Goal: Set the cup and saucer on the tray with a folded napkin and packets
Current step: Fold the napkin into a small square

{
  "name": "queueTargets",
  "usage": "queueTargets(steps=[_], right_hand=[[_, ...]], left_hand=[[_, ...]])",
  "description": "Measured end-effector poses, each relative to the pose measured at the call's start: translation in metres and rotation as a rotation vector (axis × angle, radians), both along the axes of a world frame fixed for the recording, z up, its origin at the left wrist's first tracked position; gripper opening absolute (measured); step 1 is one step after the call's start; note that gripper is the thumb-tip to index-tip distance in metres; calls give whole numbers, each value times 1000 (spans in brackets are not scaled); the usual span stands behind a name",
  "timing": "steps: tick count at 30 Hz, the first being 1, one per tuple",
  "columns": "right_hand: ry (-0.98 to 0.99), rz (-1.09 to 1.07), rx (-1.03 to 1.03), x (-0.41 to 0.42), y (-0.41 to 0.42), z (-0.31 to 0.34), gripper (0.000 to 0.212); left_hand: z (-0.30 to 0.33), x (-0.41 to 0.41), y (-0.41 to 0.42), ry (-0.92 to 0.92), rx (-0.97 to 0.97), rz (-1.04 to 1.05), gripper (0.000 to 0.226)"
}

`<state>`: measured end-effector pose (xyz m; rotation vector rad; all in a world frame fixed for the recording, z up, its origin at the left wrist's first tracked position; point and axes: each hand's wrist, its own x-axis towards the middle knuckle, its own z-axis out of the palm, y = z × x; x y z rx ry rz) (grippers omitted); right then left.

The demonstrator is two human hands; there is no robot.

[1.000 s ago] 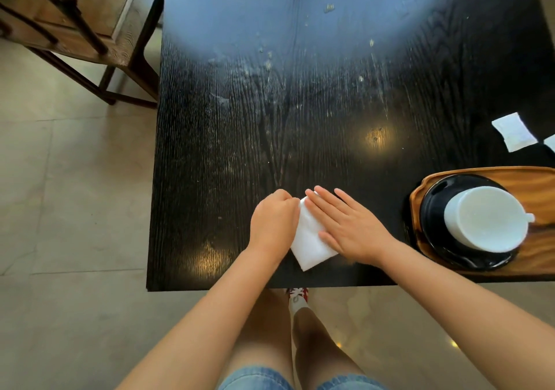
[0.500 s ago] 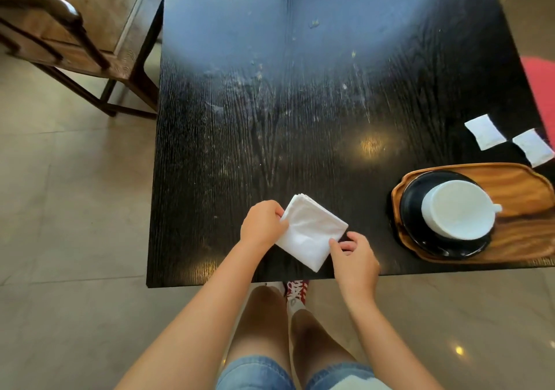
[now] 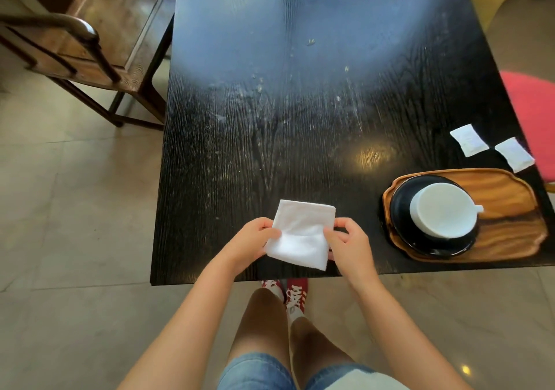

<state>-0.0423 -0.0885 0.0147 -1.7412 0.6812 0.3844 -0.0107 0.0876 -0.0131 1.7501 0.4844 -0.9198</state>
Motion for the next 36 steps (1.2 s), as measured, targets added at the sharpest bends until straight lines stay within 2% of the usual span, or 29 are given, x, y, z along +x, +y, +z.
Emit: queueTargets(steps=[2, 4, 7, 12, 15, 18, 21, 25, 29, 36], right_hand=[[23, 21, 78, 3, -4, 7, 7], [51, 37, 111, 4, -8, 13, 7], [58, -2, 115, 3, -12, 21, 8], [-47, -54, 88, -6, -15, 35, 23], [-126, 23, 63, -14, -11, 46, 13], [-156, 62, 79, -20, -9, 56, 6], [-149, 109, 182, -27, -12, 71, 17], [-195, 136, 193, -43, -16, 85, 25], [-225, 60, 140, -67, -13, 91, 25], [-227, -59, 167, -119, -23, 93, 25]], left_hand=[[3, -7, 5, 157, -296, 163, 27], [7, -13, 6, 153, -390, 255, 33], [23, -19, 3, -38, -219, 259, 31], [58, -28, 10, -288, -222, 66, 19], [70, -35, 13, -380, -163, 12, 11], [79, -42, 14, -440, -93, 36, 15], [92, -50, 16, -473, -45, 106, 24], [107, -60, 17, -473, -46, 83, 25], [116, -77, 12, -492, -70, 83, 22], [115, -113, 2, -437, -100, 32, 22]])
